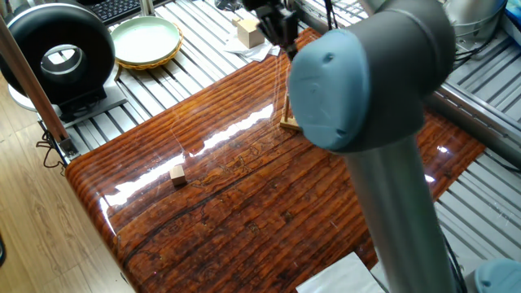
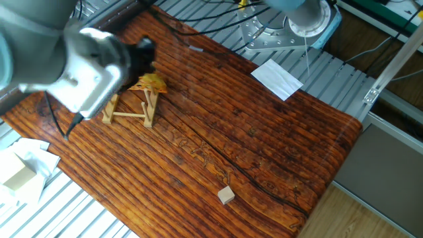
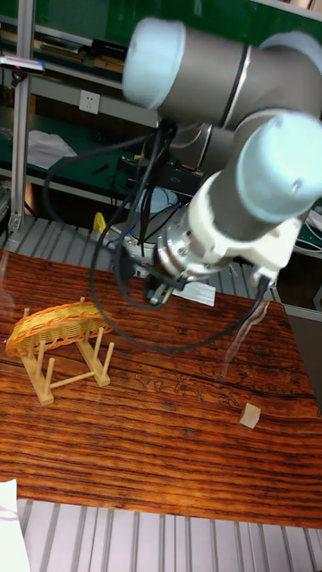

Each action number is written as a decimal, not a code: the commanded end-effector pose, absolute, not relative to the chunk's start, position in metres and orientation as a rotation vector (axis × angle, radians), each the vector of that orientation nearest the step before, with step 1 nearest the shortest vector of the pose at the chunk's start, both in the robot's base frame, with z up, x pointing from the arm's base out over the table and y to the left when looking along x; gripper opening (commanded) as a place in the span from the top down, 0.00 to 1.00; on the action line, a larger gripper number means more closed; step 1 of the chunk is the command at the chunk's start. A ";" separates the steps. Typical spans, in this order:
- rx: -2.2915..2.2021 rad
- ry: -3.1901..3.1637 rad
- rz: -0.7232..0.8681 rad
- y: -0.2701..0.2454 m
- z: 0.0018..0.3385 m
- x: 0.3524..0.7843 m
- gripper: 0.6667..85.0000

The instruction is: Put the dish on the dish rack

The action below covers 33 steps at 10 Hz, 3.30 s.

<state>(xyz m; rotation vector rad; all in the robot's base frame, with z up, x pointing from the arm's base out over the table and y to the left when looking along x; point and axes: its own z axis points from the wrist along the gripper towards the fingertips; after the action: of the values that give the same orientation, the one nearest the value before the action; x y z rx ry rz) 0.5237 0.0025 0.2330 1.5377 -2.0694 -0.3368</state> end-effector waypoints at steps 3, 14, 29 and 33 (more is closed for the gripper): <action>1.261 -2.789 -0.160 0.084 0.218 0.590 1.00; 1.216 -2.927 -0.065 0.090 0.195 0.613 1.00; 1.273 -2.853 0.143 0.075 0.187 0.647 1.00; 1.156 -2.975 0.063 0.087 0.189 0.658 1.00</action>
<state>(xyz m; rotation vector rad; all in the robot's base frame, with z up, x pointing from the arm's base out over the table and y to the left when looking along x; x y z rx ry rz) 0.6506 0.0811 0.1868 1.2024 -2.9179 0.1154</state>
